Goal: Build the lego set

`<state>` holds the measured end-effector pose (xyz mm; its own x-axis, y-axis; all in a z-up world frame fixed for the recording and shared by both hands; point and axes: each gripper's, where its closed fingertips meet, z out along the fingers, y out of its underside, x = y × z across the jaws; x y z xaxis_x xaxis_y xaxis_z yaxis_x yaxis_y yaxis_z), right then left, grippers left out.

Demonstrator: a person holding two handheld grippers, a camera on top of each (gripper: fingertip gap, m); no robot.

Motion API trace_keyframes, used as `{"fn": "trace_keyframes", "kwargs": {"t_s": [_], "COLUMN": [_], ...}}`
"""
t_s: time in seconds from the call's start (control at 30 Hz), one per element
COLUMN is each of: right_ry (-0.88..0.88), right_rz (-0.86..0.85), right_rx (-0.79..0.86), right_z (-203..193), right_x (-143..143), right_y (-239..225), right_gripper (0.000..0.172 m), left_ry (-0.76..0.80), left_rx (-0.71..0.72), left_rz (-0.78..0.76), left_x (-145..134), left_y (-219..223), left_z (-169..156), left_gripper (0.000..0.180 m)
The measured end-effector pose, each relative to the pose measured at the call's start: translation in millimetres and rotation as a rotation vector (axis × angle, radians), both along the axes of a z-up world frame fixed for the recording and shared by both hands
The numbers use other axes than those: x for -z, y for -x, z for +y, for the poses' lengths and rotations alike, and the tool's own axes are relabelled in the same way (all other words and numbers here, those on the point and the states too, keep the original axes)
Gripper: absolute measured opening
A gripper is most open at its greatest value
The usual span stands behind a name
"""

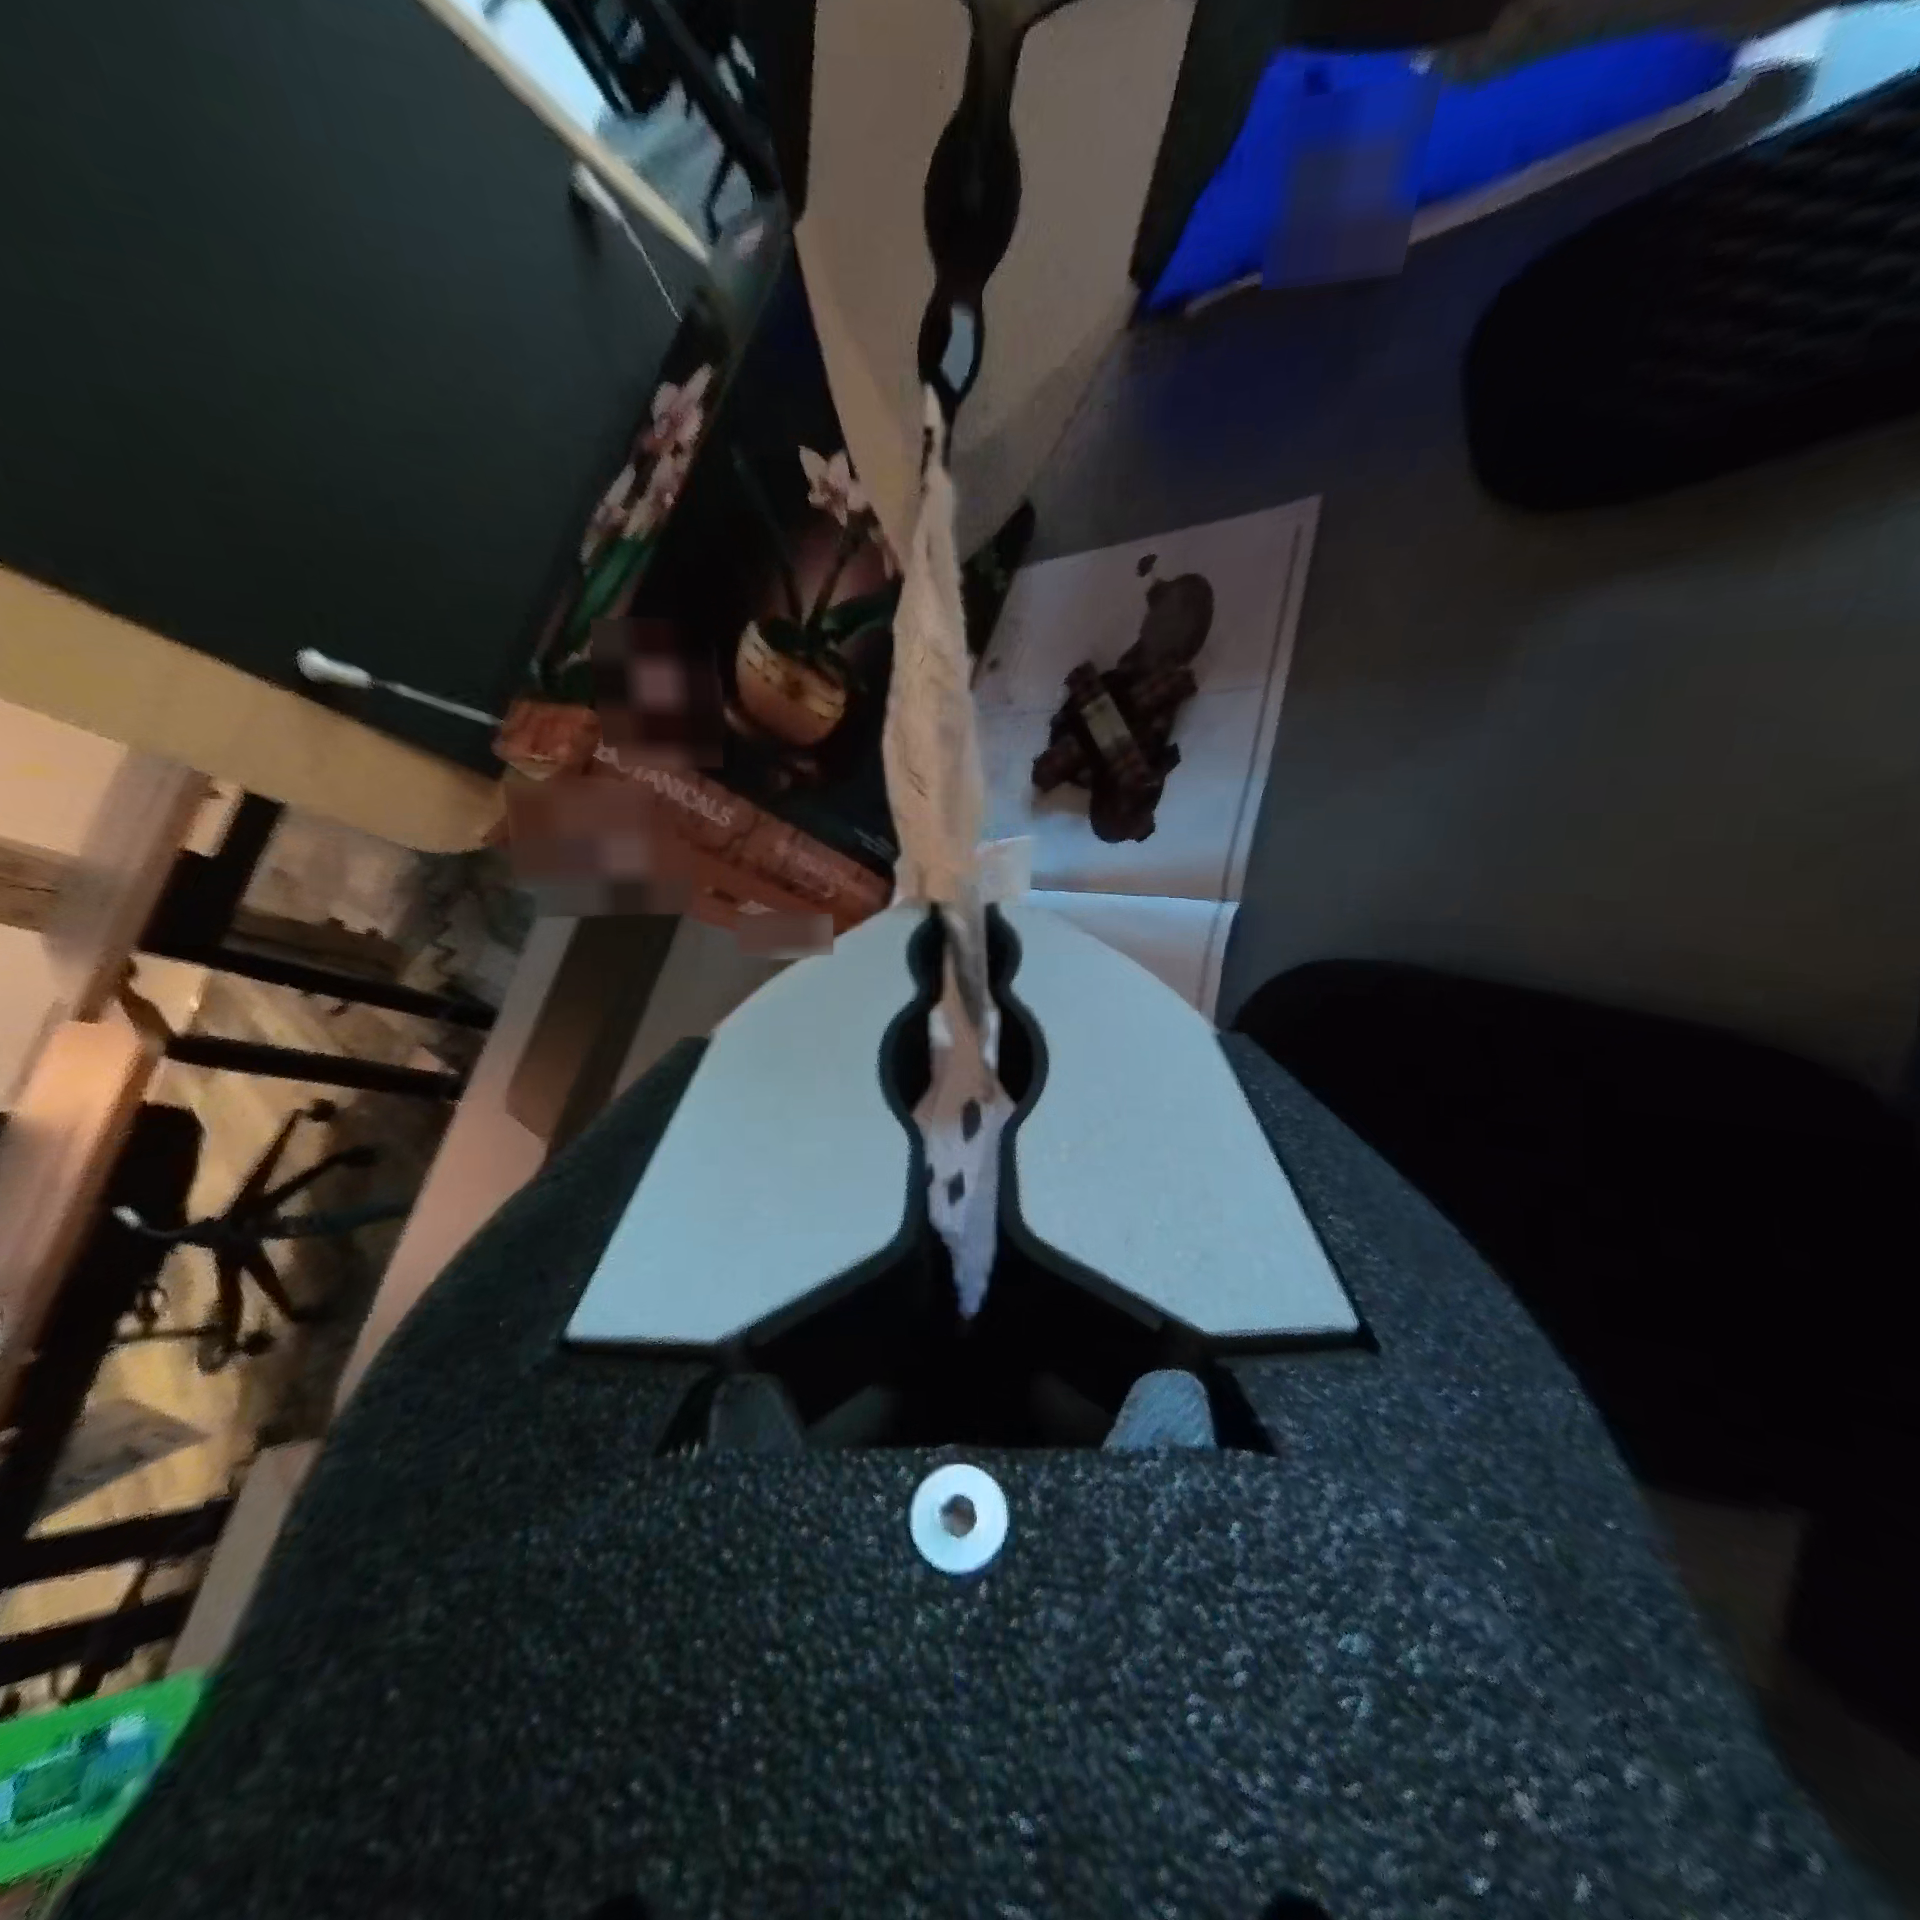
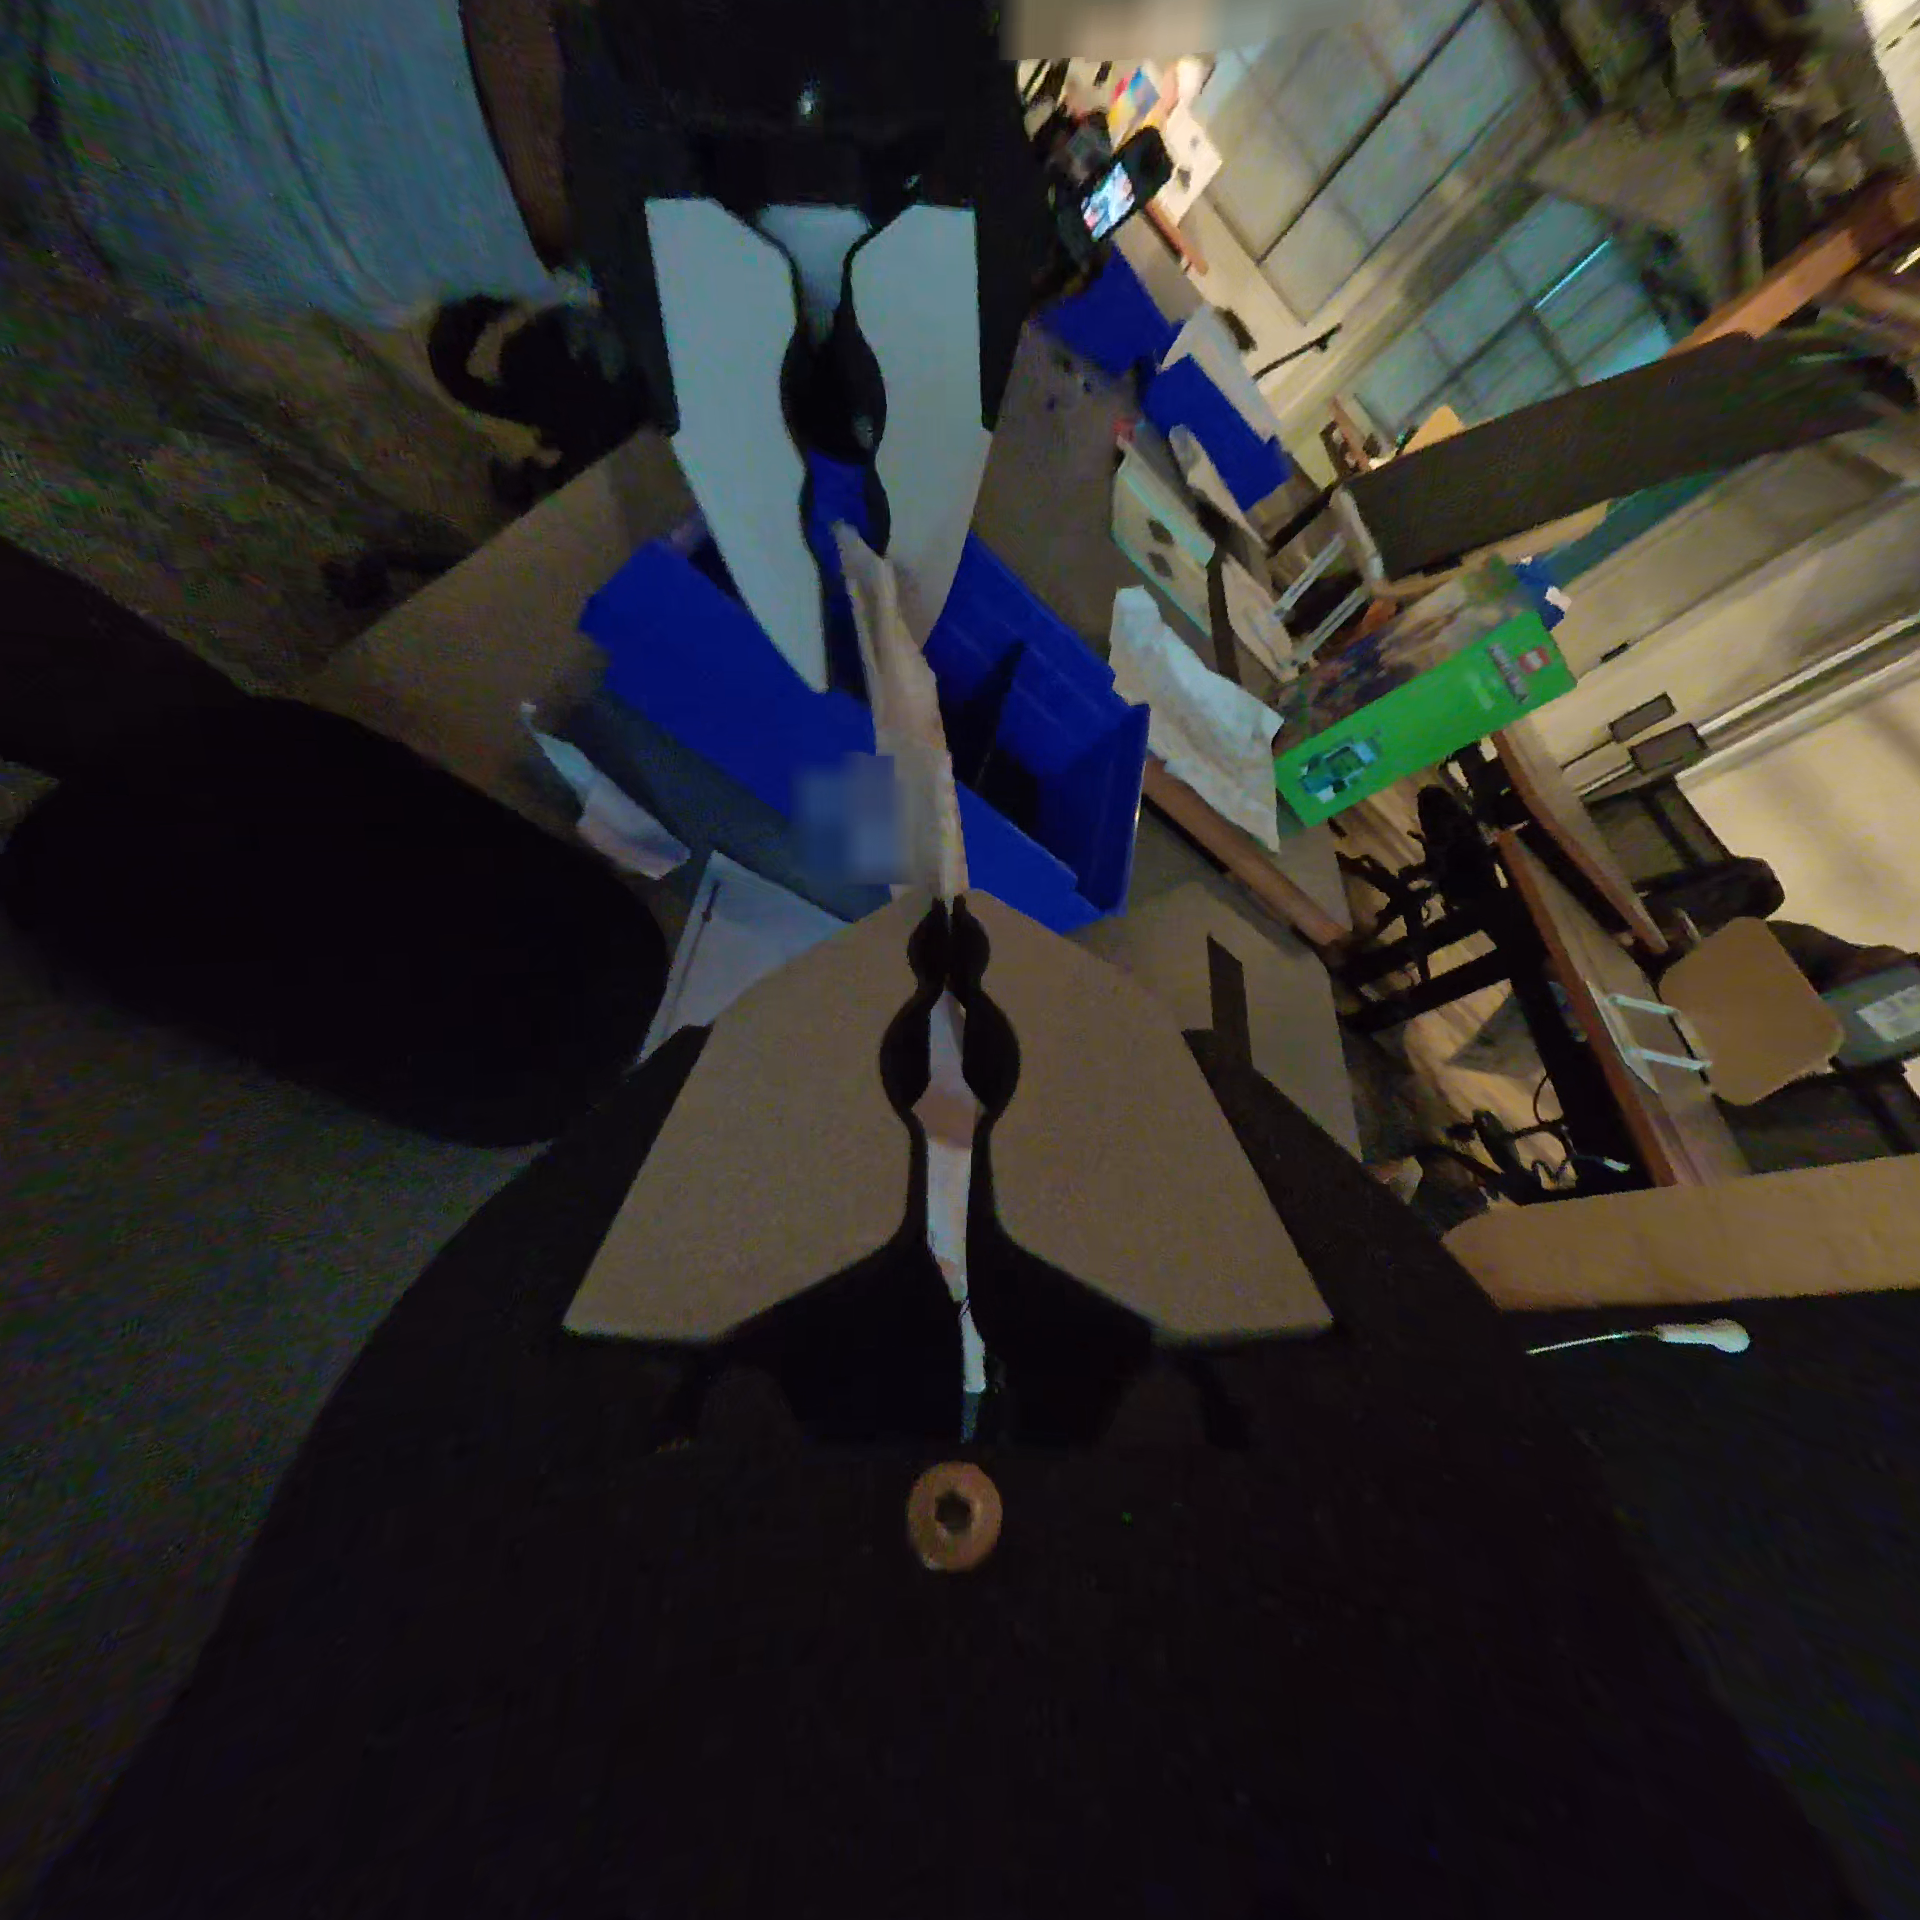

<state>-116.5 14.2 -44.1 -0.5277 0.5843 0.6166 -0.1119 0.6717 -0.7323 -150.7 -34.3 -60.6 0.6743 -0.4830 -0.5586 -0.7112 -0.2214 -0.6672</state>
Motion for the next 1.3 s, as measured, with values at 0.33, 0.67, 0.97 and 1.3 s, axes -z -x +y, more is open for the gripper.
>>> {"fn": "trace_keyframes", "kwargs": {"t_s": [0.33,0.67,0.97,1.3], "right_ry": [0.070,-0.045,-0.071,-0.077], "right_rz": [0.028,-0.024,-0.036,-0.058], "right_rx": [-0.079,-0.039,-0.018,0.056], "right_z": [-8.7,-13.4,-16.2,0.5], "right_x": [3.9,16.3,16.3,28.4], "right_y": [-11.3,-7.1,-3.6,-5.2], "right_gripper": [0.000,0.000,0.000,0.000], "left_ry": [-0.048,-0.028,-0.021,-0.070], "left_rx": [0.050,0.012,-0.011,-0.386], "left_rz": [0.027,-0.011,-0.018,-0.169], "left_x": [-1.1,-0.6,6.0,19.8], "left_y": [-12.9,-11.0,-5.7,79.4], "left_z": [0.2,1.4,3.5,-59.8], "left_gripper": [0.000,0.000,0.001,0.048]}}
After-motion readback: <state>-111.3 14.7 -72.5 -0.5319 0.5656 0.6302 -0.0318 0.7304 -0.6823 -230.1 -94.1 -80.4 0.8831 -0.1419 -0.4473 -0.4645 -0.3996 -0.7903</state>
